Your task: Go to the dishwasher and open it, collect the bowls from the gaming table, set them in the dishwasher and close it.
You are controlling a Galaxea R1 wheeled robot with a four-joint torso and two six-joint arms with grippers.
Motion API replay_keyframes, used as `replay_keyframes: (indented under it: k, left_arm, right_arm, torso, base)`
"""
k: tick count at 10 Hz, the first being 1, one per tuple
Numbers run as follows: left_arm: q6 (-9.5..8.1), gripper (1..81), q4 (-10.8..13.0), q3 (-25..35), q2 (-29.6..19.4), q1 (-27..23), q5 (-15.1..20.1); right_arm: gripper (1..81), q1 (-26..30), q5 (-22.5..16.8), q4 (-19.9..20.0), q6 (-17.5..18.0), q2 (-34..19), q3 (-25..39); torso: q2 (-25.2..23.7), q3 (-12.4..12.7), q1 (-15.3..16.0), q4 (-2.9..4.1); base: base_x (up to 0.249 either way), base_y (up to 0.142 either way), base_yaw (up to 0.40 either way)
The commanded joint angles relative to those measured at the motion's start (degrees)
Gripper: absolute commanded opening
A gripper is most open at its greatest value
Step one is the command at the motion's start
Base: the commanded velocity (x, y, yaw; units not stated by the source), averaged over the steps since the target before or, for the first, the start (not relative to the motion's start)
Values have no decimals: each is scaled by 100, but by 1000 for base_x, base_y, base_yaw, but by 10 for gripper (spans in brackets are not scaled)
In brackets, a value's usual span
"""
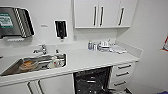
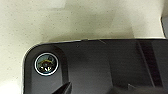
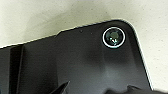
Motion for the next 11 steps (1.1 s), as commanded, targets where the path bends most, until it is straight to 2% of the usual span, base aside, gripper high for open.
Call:
replay_keyframes:
  k: [1, 2, 3, 11]
  left_arm:
    - [2, 811, 39, -16, 34, -168, 325]
    - [-7, 811, 30, -42, 51, -176, 325]
    - [-7, 811, 30, -69, 69, -176, 325]
    - [-7, 811, 39, -298, 201, -176, 325]
  right_arm:
    - [811, 287, -265, -29, 9, -13, -20]
    - [811, 270, -265, -29, 0, -13, -12]
    - [811, 261, -265, -29, -9, -13, -3]
    - [811, 270, -265, -20, -9, -4, 6]
  torso:
    - [551, 0, -356, 0]
    - [765, 0, -494, 0]
    - [981, 275, -631, 0]
    - [2630, 1342, -1696, 0]
  base:
    - [0, 0, 0]
    - [0, 0, 0]
    - [0, 0, 0]
    - [0, 0, 0]
